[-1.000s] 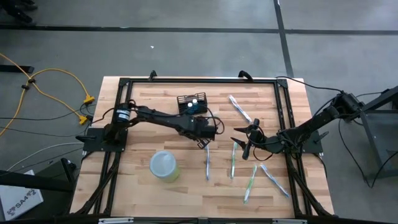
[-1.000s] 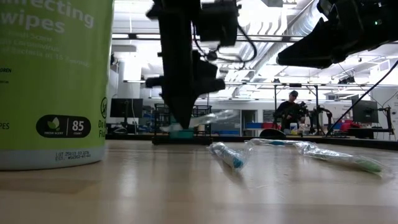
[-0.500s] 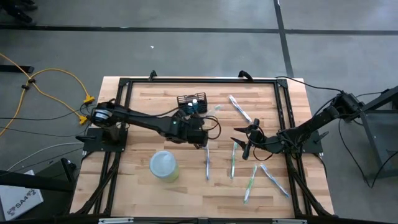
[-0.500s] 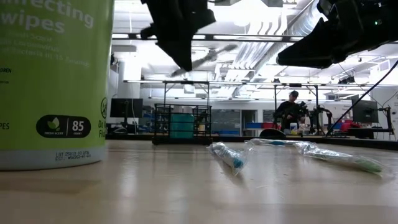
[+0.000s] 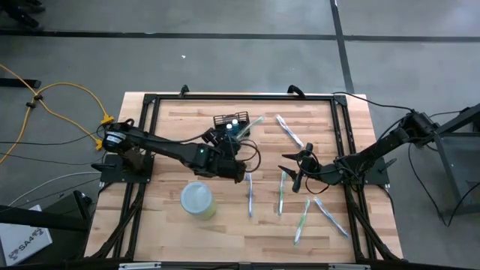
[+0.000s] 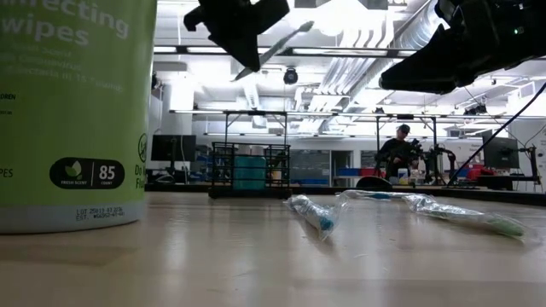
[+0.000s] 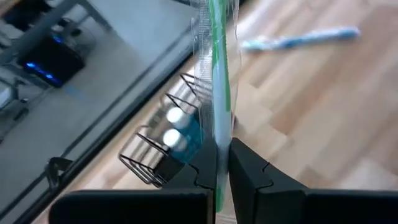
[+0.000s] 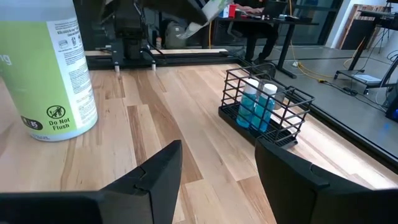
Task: Pick & Place toothbrushing station
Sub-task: Put the top green toothbrush into the black mesh mesh organizer
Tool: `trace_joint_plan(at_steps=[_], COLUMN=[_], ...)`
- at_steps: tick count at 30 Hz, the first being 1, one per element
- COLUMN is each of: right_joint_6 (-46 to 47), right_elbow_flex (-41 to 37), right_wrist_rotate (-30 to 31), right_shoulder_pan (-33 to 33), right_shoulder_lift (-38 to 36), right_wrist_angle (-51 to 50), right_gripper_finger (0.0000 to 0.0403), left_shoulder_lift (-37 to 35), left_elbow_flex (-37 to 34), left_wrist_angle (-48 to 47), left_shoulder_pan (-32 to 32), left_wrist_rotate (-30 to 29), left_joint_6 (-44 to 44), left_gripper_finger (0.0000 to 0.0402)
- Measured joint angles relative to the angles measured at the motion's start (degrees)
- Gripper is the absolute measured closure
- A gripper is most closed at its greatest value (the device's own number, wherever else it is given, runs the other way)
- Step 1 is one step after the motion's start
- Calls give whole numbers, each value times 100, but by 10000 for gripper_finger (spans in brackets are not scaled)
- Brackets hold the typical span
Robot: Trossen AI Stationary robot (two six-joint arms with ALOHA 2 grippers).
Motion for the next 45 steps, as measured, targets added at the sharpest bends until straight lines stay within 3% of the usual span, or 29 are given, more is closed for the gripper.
trace_joint_plan(at_steps=[6, 10, 14, 18, 21, 24, 29, 33, 38, 45], right_joint_6=[0, 2, 1, 1, 1, 0, 0, 1, 2, 2], right_elbow_flex=[0, 0, 0, 0, -2, -2, 0, 0, 0, 0], right_wrist_rotate=[-2, 0, -1, -1, -2, 0, -1, -1, -2, -2], right_shoulder_pan=[1, 1, 0, 0, 2, 2, -1, -1, 0, 1], right_shoulder_lift=[0, 1, 1, -1, 0, 0, 1, 2, 2, 2], right_wrist_angle=[2, 0, 1, 4, 5, 0, 1, 4, 1, 2], right_gripper_finger=[208, 208, 208, 208, 208, 208, 208, 208, 208, 208], left_shoulder_lift=[0, -2, -76, -350, -606, -864, -1286, -1402, -1449, -1447], left_elbow_flex=[-1, -279, -646, -1184, -1682, -2330, -3563, -4262, -4499, -4499], left_wrist_angle=[34, 872, 2313, 3789, 4409, 5037, 6962, 8114, 8415, 8446], left_shoulder_pan=[10, 61, 270, 685, 1028, 1286, 1520, 1565, 1566, 1540], left_wrist_rotate=[-609, -576, 215, 1853, 2748, 3165, 3861, 4029, 4231, 5387], left_joint_6=[-505, -114, 1164, 2558, 2806, 2846, 3103, 3268, 3382, 3391], left_gripper_finger=[392, 392, 392, 392, 392, 392, 392, 392, 392, 392])
